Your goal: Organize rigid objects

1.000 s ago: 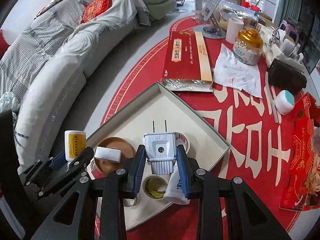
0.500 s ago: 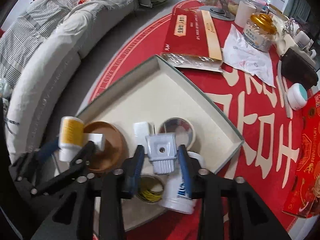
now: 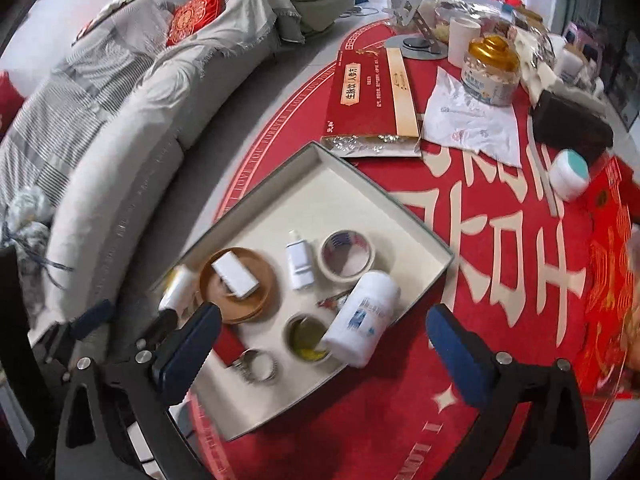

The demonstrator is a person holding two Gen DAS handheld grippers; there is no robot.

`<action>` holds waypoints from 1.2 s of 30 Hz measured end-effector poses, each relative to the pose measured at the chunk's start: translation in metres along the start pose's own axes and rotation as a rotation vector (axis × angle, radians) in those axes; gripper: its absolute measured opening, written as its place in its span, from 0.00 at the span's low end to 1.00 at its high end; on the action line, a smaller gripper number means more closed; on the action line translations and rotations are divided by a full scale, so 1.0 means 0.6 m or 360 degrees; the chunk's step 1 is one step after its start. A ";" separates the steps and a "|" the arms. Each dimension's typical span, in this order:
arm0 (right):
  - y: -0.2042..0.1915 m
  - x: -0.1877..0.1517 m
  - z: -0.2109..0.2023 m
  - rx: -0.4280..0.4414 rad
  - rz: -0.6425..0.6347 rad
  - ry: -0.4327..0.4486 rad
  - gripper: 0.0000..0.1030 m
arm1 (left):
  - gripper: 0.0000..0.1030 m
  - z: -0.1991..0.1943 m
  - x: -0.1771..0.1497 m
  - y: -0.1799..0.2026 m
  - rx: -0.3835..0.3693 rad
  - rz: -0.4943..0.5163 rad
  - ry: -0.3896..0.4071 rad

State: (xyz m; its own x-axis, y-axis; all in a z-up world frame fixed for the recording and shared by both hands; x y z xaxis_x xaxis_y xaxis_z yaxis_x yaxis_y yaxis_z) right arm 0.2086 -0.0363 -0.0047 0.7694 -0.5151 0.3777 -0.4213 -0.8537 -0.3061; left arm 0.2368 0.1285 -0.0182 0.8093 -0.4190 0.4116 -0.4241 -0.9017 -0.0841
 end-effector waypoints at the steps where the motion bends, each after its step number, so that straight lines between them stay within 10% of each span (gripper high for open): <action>1: 0.000 -0.004 -0.006 0.0005 0.0027 -0.0008 1.00 | 0.88 0.001 -0.009 -0.004 -0.0002 -0.0036 -0.0048; 10: -0.013 -0.047 -0.004 -0.0106 0.0058 -0.0237 1.00 | 0.88 -0.001 -0.051 -0.029 0.0070 -0.0172 -0.0172; 36: -0.068 -0.054 0.003 -0.0218 -0.0142 -0.0265 1.00 | 0.88 -0.030 -0.052 -0.068 0.0121 -0.0249 -0.0107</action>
State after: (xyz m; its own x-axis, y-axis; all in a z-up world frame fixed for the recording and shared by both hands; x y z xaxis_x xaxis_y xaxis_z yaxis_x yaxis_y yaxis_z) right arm 0.2016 0.0155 -0.0060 0.8703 -0.4273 0.2448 -0.4007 -0.9035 -0.1522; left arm 0.2217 0.1803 -0.0115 0.8894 -0.2769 0.3638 -0.2611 -0.9608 -0.0930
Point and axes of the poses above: each gripper's, at about its wrist camera, not at the fingertips, and z roughly the way its jaws point, y to its right, x to its top, the point moved 10 cm from there along z, roughly the way its jaws point, and after that the axes turned 12 degrees about z, right-handed, at the moved point
